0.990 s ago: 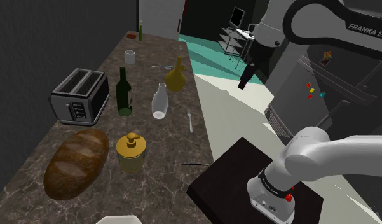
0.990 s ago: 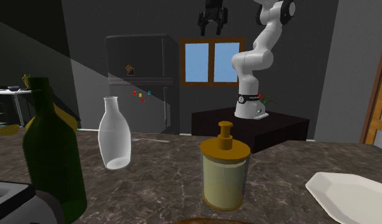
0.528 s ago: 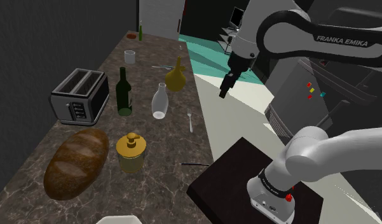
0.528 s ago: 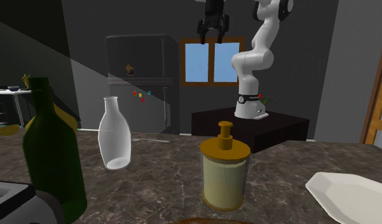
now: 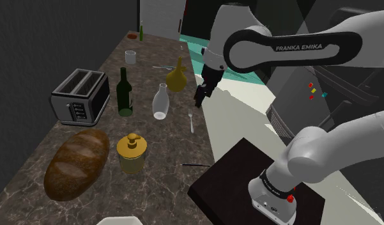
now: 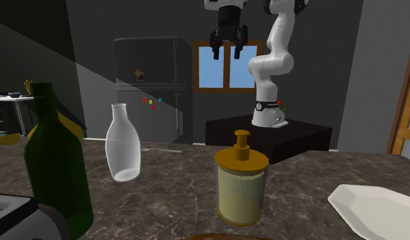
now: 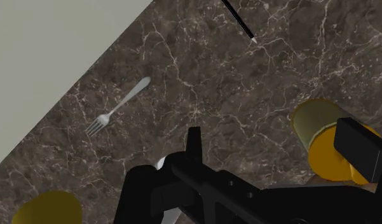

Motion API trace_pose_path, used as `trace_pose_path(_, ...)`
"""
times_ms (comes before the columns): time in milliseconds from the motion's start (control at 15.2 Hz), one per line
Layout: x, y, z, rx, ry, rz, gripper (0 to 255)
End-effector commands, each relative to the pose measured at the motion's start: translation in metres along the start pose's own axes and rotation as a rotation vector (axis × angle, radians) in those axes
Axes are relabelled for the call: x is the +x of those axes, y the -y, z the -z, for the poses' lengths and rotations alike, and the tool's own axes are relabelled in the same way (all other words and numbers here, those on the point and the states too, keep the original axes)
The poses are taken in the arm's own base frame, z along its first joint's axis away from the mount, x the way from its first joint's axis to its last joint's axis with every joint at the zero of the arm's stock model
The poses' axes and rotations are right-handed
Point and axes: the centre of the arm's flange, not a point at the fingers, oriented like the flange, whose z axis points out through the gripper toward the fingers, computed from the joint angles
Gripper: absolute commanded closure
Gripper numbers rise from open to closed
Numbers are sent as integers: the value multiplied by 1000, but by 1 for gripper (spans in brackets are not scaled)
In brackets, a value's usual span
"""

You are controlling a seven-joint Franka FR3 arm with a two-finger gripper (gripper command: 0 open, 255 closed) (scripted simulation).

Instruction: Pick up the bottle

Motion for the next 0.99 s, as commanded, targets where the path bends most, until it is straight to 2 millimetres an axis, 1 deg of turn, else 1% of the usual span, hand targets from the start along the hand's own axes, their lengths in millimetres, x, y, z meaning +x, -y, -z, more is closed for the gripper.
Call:
trace_pose_path(0,14,17,-17,10,1,3,0)
trace_pose_path(924,123,121,-117,71,11,28,0)
